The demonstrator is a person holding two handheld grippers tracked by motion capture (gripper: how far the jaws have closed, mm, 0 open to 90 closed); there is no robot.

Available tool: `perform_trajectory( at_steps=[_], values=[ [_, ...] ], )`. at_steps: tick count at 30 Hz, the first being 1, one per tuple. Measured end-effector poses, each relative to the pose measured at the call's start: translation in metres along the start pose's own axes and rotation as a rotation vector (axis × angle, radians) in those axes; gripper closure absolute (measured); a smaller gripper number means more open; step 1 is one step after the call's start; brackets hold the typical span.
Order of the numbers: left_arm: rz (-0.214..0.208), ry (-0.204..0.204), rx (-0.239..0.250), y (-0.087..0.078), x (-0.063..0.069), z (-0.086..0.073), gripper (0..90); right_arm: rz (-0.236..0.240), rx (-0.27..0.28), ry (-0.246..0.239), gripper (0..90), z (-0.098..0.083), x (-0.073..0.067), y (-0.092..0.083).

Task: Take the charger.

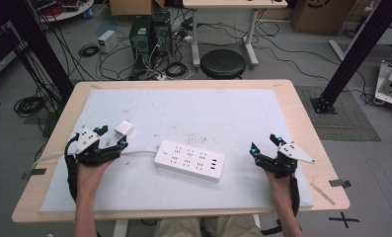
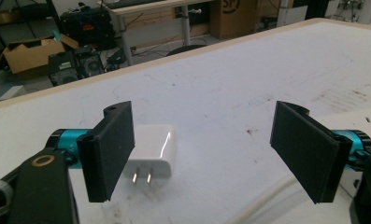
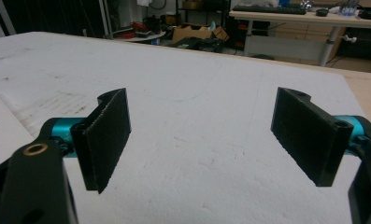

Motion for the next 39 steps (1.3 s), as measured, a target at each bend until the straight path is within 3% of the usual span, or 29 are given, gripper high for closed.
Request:
perform_trajectory(
  at_steps=[4, 5, 8, 10, 13, 14, 16, 18, 24, 29, 32, 39],
  values=[
    [-0.013, 0.006, -0.035, 0.007, -0.007, 0.005, 22.7, -0.001, 0.001, 0.0, 20.5, 0.0, 0.0, 0.0],
    [-0.036, 0.0, -0.082, 0.014, -0.012, 0.005, 22.7, 0.0, -0.001, -0.002, 20.5, 0.0, 0.0, 0.0],
    [-0.063, -0.016, -0.153, 0.025, -0.017, 0.001, 22.7, 0.0, -0.003, -0.001, 20.5, -0.001, -0.001, 0.0],
    [-0.063, 0.0, -0.195, 0.031, -0.022, -0.001, 22.7, -0.001, -0.005, -0.003, 20.5, -0.001, -0.001, 0.0],
    [-0.069, -0.013, -0.218, 0.036, -0.025, -0.002, 23.4, -0.001, -0.001, -0.012, 20.5, 0.0, -0.001, 0.0],
    [-0.062, -0.004, -0.258, 0.043, -0.032, -0.001, 23.4, -0.002, -0.003, -0.015, 20.5, 0.0, -0.001, 0.0],
    [-0.068, -0.014, -0.283, 0.047, -0.035, 0.0, 23.4, -0.002, -0.004, -0.017, 20.5, 0.0, -0.001, 0.001],
    [-0.068, 0.004, -0.328, 0.052, -0.038, 0.001, 23.4, -0.004, -0.008, -0.016, 20.5, -0.001, -0.001, 0.001],
    [-0.12, -0.007, -0.431, 0.072, -0.04, -0.005, 23.4, -0.003, -0.01, -0.022, 20.5, -0.001, -0.002, 0.001],
    [-0.14, -0.018, -0.521, 0.082, -0.038, -0.023, 23.4, -0.003, -0.007, -0.023, 20.5, -0.001, -0.002, 0.001],
    [-0.137, -0.008, -0.534, 0.086, -0.037, -0.027, 23.4, -0.008, -0.008, -0.025, 20.5, -0.001, -0.002, 0.001],
    [-0.133, -0.023, -0.563, 0.091, -0.039, -0.036, 23.4, -0.007, -0.009, -0.024, 20.5, -0.001, -0.002, 0.0]
  ],
)
Point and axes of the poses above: each handheld gripper's, and its own axes: y roughly forward along the jaws, z roughly out of its top, x roughly to its right, the point moved 9 cm from there along y, roughly forward along the jaws, and after that the axes turned 3 degrees about y, right-handed, at the moved point
